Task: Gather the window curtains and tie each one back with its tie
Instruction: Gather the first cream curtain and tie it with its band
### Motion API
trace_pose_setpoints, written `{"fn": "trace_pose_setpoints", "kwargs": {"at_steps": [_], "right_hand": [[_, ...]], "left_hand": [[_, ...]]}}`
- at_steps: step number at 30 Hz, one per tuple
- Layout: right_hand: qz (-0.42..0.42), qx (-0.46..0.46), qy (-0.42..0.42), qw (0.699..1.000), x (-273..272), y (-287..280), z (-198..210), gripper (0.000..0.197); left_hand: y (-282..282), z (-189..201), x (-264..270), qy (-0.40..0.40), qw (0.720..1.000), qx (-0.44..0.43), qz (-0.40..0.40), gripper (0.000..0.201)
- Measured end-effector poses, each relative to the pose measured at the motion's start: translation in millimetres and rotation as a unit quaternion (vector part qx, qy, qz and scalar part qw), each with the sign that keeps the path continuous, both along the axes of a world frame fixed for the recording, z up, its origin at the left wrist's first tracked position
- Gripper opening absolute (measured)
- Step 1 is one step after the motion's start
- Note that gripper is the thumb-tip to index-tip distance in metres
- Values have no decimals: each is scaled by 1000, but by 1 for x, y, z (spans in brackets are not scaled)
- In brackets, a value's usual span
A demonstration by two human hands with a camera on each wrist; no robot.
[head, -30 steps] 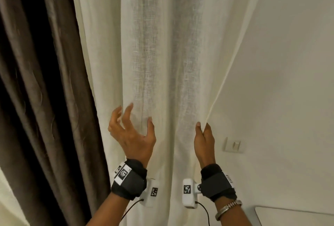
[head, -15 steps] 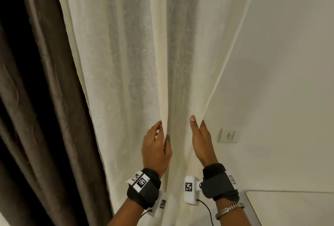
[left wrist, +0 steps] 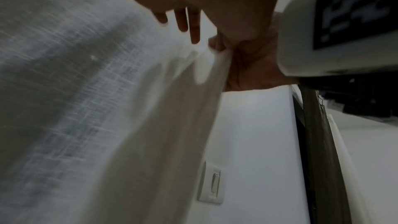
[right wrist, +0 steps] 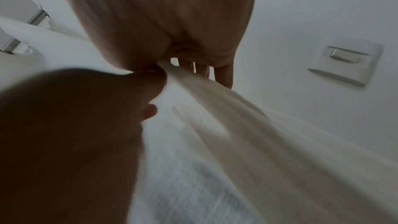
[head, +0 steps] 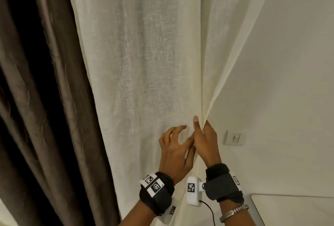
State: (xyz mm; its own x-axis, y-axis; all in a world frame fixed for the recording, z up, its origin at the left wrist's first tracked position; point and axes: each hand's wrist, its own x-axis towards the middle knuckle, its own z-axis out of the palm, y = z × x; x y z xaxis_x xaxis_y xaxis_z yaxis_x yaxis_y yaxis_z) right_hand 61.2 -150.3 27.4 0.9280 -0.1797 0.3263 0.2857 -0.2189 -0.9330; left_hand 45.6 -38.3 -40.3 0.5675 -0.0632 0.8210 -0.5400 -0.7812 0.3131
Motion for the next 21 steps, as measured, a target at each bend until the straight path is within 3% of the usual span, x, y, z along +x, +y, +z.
{"fn": "trace_pose_setpoints", "kwargs": {"at_steps": [5, 9, 11, 13, 15, 18, 21], "right_hand": [[-75, -54, -12, 996, 18, -25, -5, 42], [-92, -52, -6, 994, 23, -31, 5, 41], [-88, -44, 0, 995, 22, -29, 6, 41], [-86, -37, 8, 996, 22, -26, 4, 43], [-80, -36, 7, 996, 21, -21, -1, 46], [-59, -39, 0, 998, 13, -7, -1, 44], [8, -25, -26, 999, -4, 11, 3, 32]], "left_hand": [[33, 23, -5, -48, 987, -56, 143, 57], [66, 43, -4, -129, 952, -117, 253, 66], [80, 48, -4, -113, 936, -195, 270, 84], [87, 50, -6, -58, 925, -297, 229, 98], [90, 50, -7, -34, 921, -336, 194, 82], [83, 46, -9, -120, 944, -228, 208, 39], [62, 39, -8, -116, 970, -170, 127, 21]]}}
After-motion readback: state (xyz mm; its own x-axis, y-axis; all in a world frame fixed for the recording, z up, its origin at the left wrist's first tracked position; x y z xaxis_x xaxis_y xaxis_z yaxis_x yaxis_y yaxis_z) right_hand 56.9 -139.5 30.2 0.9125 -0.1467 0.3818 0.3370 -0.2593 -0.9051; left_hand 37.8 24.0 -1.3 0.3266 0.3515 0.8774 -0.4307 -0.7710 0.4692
